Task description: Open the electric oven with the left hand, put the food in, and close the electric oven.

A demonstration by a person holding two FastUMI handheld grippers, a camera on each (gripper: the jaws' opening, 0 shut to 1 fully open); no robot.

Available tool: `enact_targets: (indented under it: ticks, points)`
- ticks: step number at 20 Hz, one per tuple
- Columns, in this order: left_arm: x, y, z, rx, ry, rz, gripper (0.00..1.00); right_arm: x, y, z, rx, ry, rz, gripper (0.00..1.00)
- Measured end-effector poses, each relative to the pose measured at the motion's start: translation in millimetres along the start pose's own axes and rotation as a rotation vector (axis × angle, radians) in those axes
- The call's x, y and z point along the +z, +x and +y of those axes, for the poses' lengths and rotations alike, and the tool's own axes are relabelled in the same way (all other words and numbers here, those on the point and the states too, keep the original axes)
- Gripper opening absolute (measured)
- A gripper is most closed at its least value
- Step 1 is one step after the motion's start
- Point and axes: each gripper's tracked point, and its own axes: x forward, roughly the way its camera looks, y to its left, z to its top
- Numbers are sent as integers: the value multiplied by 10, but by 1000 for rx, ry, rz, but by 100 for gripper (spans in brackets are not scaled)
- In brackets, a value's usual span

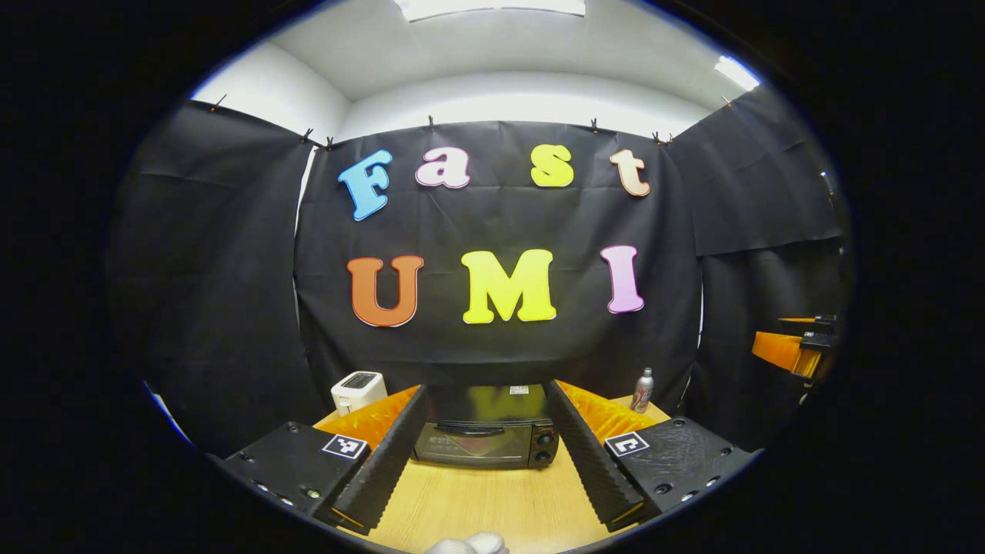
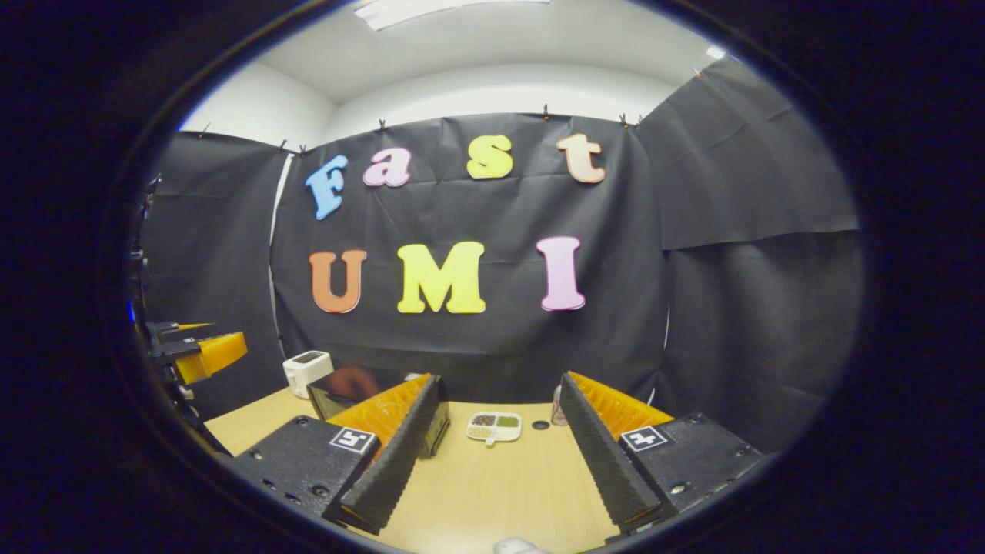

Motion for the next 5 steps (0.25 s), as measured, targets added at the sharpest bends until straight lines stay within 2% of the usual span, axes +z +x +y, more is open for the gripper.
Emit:
enact_targets:
  ticks: [2,3,4,5]
  points:
    - [26,-24,-14,1,2,-2,96,11,-2,-39,-6,-1,0,96]
    - [26,-38,-15,1,0,-4,96,3,6,-45,-10,-4,2,100]
    - [21,-35,-21,0,-3,1,96,18,7,-40,-8,-3,-1,96]
    - [17,-30,-23,-3,-6,5,96,50,2,-20,-8,-1,-6,100]
